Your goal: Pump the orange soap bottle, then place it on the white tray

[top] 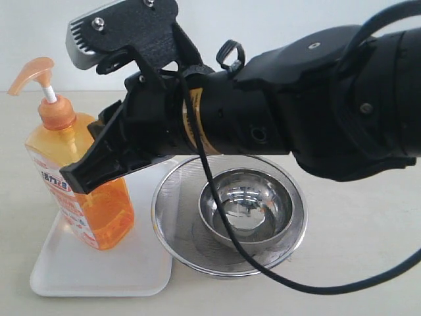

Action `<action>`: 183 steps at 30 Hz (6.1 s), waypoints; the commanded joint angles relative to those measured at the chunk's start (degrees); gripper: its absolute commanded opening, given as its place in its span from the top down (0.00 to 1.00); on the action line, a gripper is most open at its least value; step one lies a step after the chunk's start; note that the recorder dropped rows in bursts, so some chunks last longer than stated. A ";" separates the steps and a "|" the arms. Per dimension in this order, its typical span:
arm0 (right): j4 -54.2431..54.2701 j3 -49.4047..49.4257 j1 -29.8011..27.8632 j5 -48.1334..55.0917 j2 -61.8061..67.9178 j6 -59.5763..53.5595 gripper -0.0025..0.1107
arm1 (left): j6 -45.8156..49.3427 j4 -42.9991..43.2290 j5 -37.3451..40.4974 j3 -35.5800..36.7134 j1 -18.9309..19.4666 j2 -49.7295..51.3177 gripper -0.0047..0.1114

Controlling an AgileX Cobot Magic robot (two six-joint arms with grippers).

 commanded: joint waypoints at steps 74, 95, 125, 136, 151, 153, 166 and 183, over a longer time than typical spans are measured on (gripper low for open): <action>-4.89 -11.66 -11.03 -20.91 16.28 -9.18 0.98 | -61.06 46.97 -18.94 11.36 -0.15 39.69 0.92; -4.89 -11.66 -11.03 -24.66 16.28 -7.69 0.98 | -58.47 46.97 -21.18 10.18 3.80 39.81 0.92; -4.89 -11.66 -11.03 -26.14 16.28 -8.06 0.98 | -56.76 46.97 -20.35 10.18 3.80 39.81 0.92; -4.89 -11.66 -11.03 -25.96 16.05 -8.42 0.98 | -52.77 39.46 -12.30 10.18 3.80 37.86 0.92; -4.89 -2.34 -11.03 -8.63 3.57 -11.95 0.98 | -1.23 -8.52 -9.96 8.78 3.80 -2.45 0.92; -4.89 -0.01 -11.03 -5.94 1.22 -12.88 0.98 | 2.08 -11.50 -8.18 8.02 3.80 -4.92 0.92; -4.89 6.63 -11.03 -2.60 -5.29 -11.99 0.98 | 2.79 -11.64 -10.11 7.99 3.80 -8.33 0.92; -4.89 6.63 -11.03 -2.60 -5.29 -11.99 0.98 | 2.79 -11.64 -10.11 7.99 3.80 -8.33 0.92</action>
